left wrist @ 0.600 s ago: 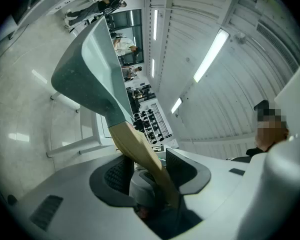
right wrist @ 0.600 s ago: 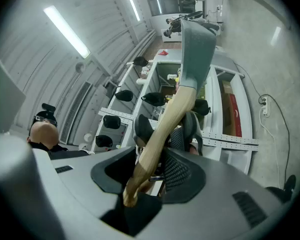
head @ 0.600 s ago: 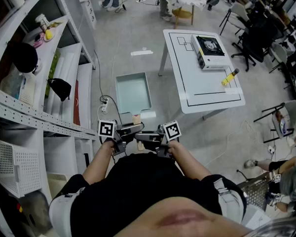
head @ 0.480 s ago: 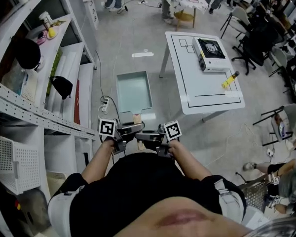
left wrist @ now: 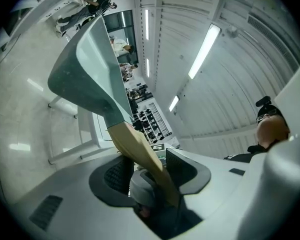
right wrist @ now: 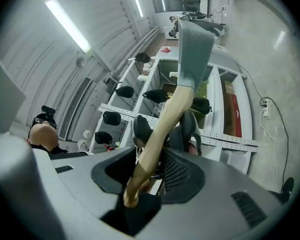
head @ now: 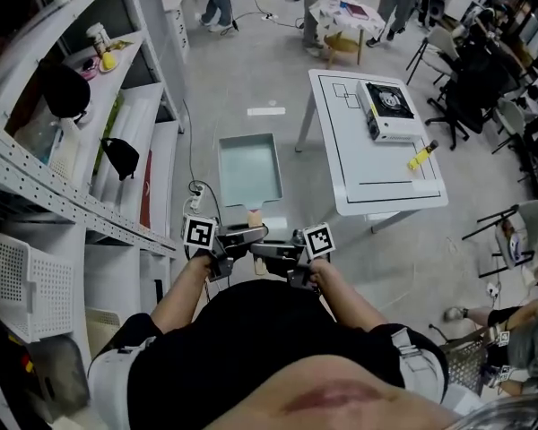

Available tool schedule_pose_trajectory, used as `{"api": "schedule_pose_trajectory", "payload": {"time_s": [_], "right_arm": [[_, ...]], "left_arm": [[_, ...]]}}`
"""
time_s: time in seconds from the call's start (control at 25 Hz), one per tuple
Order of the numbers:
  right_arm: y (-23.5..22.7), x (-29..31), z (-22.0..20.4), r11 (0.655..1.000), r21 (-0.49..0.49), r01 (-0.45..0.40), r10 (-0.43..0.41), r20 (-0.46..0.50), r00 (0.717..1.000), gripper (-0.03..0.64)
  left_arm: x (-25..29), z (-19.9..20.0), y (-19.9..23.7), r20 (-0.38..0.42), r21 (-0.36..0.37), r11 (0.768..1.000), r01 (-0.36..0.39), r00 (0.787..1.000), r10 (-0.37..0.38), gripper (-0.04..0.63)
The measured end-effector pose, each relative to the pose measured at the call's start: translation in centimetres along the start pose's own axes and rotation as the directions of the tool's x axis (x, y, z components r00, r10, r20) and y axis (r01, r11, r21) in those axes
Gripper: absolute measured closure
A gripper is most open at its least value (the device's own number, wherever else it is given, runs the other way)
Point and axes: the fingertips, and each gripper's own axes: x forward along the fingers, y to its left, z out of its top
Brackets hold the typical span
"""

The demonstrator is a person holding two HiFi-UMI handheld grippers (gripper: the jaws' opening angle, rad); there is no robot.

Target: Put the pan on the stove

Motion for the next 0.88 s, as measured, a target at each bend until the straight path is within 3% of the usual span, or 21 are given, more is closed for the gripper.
{"api": "schedule_pose_trajectory", "payload": {"time_s": [0.12,0.24,0.36,0.6,0.88], "right_arm": [[-0.1,-0.3,-0.1,1.0,0.014,-0.007,0.007,0.011,1.0,0.456],[-0.1,-0.8,-0.1,1.0,0.023,-0.021,0.02,0.019,1.0,0.456],[-0.1,-1.5,0.0,0.999,0.029,-0.029,0.028,0.024,0.999,0.454],[-0.1,-3.2,-0.6,0.998,0.054,-0.044,0.043,0.028,0.999,0.456],[-0.9,-5.6,-1.6,0.999,0.021,-0.049,0.049,-0.02,0.999,0.448]], "left_arm": [[0.6,0.0,-0.8,0.025,-0.018,0.999,0.039,0.999,-0.038,0.388],[0.7,-0.2,-0.1,0.011,-0.002,1.0,0.003,1.0,-0.003,0.388],[1.3,-0.3,0.2,0.025,0.013,1.0,0.014,1.0,-0.014,0.388],[3.2,-1.4,-0.7,0.057,-0.081,0.996,0.034,0.998,-0.03,0.387],[4.6,-2.6,0.7,0.06,0.007,1.0,-0.022,0.998,0.022,0.385]]}}
